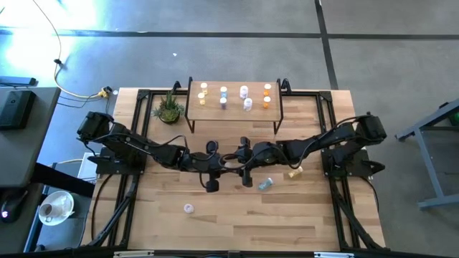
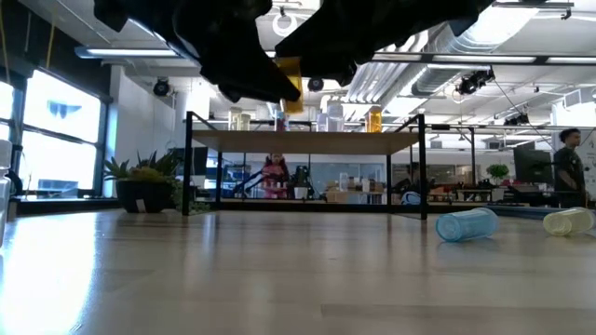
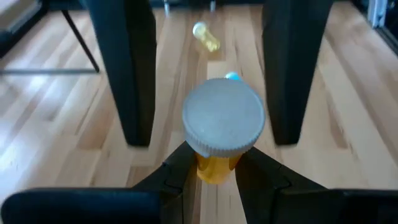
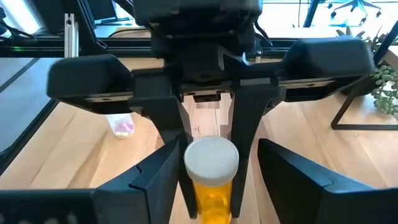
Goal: Pick and place medicine bottles onto shelf by color
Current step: Put the orange pill bottle on the shelf
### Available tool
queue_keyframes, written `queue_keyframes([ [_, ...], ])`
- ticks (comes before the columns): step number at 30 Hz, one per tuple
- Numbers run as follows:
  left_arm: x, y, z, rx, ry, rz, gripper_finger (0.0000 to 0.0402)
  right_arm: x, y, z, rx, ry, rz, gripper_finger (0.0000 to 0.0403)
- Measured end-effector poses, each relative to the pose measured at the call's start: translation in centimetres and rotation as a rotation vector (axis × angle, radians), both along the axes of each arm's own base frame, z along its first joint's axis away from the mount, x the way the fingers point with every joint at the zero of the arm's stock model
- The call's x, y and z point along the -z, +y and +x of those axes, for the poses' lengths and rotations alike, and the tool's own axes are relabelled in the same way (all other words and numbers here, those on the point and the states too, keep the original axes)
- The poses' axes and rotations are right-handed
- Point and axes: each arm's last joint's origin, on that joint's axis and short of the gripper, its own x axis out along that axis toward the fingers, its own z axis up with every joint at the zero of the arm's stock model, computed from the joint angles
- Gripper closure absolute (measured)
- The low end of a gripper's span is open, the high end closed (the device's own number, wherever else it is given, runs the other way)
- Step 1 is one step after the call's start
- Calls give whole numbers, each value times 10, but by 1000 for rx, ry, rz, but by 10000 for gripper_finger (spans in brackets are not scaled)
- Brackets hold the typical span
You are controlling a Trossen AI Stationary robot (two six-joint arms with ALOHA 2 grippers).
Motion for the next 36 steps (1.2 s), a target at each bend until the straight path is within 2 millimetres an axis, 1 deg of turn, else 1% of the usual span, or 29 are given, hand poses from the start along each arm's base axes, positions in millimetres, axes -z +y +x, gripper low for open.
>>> queue_keyframes([
  [3,-2,0,1,1,-27,-1,319,0,0,0,0,0,0,194],
  [6,-2,0,1,5,-25,5,319,0,0,0,-13,0,1,206],
  [13,-2,0,1,4,-24,6,319,0,1,0,-34,1,8,279],
  [17,-2,0,1,3,-24,6,319,0,1,0,-34,1,7,306],
  [20,-2,0,1,4,-25,6,319,0,1,0,-34,1,7,307],
  [24,-2,0,1,4,-26,7,318,0,1,0,-34,0,7,297],
  [30,-3,0,1,2,-25,33,316,-1,1,0,-33,-1,5,302],
  [33,-2,0,1,9,-22,49,299,-1,1,0,-33,-1,5,302],
  [36,-2,0,1,10,-22,51,270,-1,1,0,-33,-2,6,303],
])
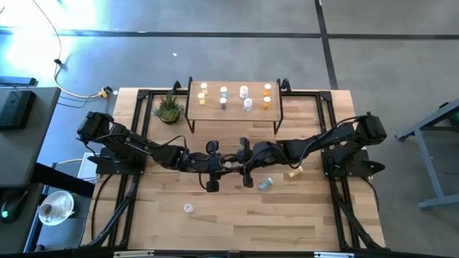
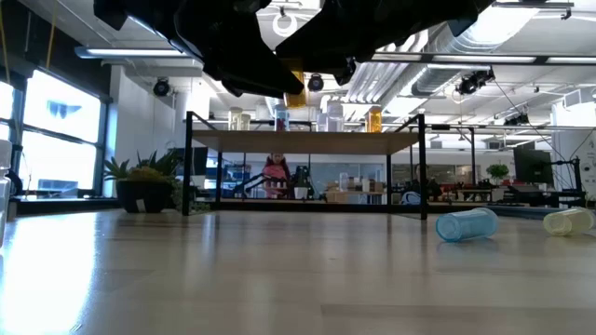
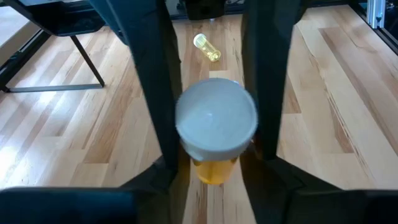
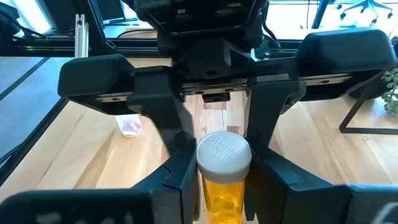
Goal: Pick and place medicine bottles onto shelf by color
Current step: Put the orange pill bottle on the shelf
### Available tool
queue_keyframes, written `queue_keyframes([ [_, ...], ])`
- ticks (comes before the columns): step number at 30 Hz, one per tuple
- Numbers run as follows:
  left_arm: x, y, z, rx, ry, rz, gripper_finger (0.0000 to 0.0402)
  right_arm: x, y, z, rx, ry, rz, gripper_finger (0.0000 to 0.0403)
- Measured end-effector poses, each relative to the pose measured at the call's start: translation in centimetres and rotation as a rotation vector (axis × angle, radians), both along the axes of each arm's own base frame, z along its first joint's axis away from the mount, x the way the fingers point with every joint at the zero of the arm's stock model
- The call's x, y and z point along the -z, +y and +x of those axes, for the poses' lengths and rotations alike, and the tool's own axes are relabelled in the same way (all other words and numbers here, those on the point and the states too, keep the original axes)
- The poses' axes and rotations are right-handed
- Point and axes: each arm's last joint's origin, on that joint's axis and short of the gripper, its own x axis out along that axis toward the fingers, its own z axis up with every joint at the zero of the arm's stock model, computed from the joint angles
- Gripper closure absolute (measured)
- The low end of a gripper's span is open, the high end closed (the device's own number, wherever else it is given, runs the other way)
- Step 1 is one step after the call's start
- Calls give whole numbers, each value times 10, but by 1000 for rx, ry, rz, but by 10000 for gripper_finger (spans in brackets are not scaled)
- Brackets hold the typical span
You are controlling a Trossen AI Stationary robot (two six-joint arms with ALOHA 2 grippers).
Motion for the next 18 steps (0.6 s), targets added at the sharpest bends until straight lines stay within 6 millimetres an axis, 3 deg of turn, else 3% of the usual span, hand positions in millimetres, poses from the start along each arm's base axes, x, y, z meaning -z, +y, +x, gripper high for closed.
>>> queue_keyframes([
  [8,-1,0,0,-1,-2,0,205,-8,-2,-4,24,-19,-16,303],
  [18,-25,1,-10,18,-69,31,199,-48,-10,-30,91,-78,-106,304],
])
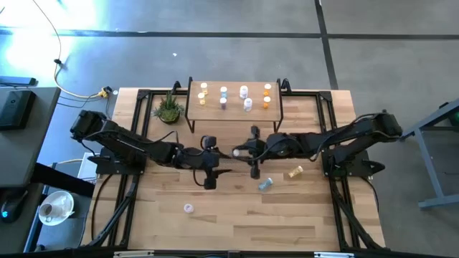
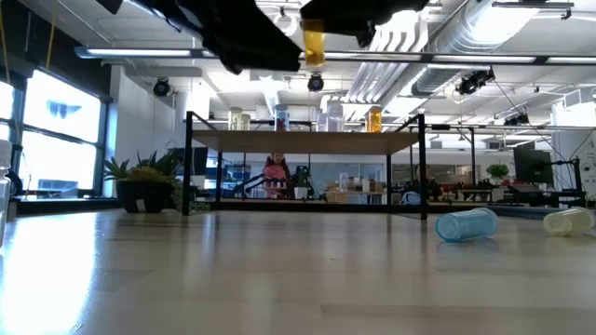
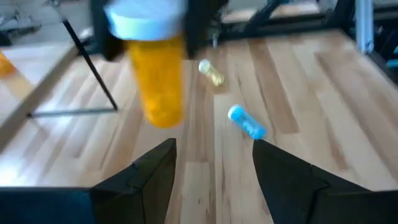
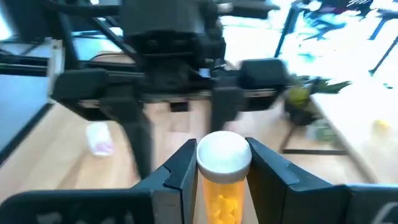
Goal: Pick and place medicine bottles onto shelf by color
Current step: Put the orange pill bottle on the shelf
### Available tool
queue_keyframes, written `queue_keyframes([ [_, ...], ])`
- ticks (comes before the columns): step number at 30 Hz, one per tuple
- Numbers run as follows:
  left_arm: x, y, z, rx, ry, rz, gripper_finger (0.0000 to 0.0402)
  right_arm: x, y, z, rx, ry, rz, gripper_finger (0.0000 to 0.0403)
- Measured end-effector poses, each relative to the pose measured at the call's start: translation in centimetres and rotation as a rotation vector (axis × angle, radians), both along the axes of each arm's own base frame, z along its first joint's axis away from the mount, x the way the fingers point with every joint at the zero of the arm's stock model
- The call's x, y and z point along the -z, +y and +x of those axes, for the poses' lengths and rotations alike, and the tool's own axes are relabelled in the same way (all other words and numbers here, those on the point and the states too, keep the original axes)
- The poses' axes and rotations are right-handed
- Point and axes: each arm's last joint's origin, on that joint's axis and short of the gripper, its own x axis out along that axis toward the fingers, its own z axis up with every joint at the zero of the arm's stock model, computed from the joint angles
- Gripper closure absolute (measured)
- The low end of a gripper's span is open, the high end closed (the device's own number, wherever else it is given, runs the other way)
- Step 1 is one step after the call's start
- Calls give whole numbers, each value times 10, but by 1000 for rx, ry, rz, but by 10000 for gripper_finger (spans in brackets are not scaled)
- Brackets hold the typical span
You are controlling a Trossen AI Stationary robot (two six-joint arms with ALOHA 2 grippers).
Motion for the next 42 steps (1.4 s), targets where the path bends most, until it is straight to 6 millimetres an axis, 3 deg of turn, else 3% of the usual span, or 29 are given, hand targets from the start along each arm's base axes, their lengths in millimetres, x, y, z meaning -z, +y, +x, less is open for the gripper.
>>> queue_keyframes([
  [9,-20,2,-13,-5,-37,26,199,-36,-7,-38,42,-21,-93,304],
  [20,-19,6,-24,-93,51,55,199,-56,6,-93,221,35,-192,304],
  [31,-14,3,-26,-98,93,31,200,-1,6,-121,403,-17,-138,304],
  [42,-17,-13,-34,-78,109,68,200,31,-19,-121,499,-152,-89,304],
])
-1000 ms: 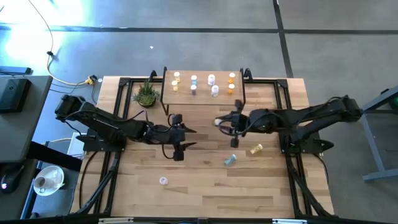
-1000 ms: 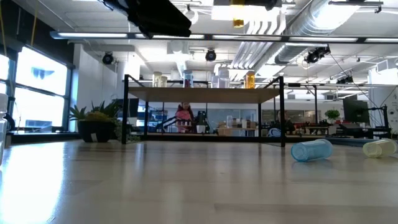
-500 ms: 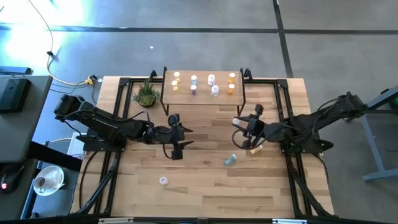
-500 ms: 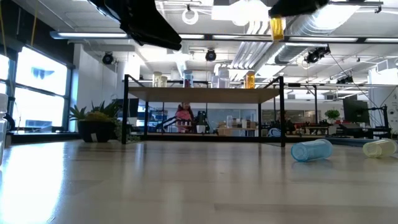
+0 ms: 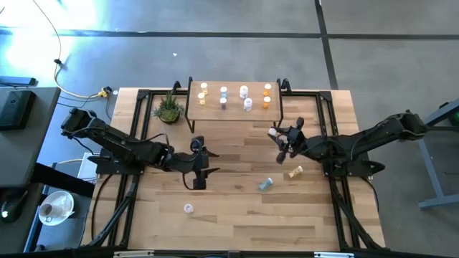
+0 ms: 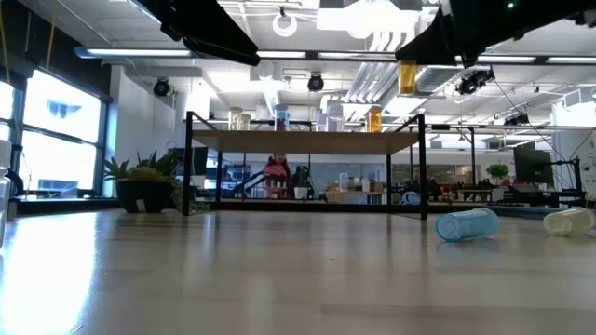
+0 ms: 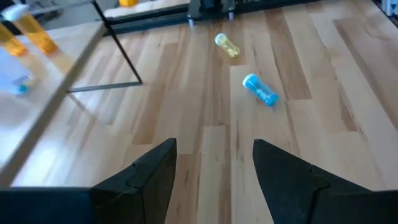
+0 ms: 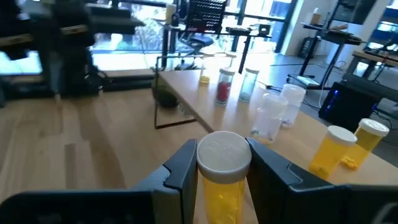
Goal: Pick and place medicine bottles onto shelf by color
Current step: Put the orange pill bottle on the shelf
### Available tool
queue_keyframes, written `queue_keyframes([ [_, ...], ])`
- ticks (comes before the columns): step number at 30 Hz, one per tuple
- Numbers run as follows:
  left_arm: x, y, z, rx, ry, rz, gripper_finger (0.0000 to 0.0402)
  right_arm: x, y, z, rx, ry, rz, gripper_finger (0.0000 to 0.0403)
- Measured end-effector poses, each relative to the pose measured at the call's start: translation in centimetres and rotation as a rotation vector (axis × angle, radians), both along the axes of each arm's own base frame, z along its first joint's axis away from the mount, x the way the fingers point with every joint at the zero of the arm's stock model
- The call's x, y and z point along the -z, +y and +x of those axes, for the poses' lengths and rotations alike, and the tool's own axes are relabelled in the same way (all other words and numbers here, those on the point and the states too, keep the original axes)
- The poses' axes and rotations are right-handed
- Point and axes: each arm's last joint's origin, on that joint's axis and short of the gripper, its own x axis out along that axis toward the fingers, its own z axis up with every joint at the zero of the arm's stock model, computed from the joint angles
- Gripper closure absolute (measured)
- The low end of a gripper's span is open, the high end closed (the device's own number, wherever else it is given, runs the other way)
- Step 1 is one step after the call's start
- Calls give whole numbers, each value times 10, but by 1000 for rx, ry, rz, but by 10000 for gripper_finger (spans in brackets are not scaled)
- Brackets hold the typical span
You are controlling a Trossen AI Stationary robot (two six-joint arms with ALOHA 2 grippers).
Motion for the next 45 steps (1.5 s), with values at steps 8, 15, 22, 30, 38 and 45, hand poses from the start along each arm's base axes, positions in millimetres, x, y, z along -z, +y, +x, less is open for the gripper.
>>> queue_keyframes([
  [8,-15,-3,-21,-35,4,20,200,2,-24,12,45,-55,-23,304],
  [15,-22,2,-39,-111,38,44,200,3,-42,18,124,-68,-51,304],
  [22,-9,5,-48,-152,16,26,200,3,-62,17,129,-76,-30,304],
  [30,7,8,-58,-186,-17,-37,200,7,-75,15,117,-70,27,304],
  [38,3,7,-55,-159,-54,-37,200,8,-82,14,92,-75,53,304],
  [45,3,7,-55,-157,-51,-35,200,-6,-82,19,42,-103,78,304],
])
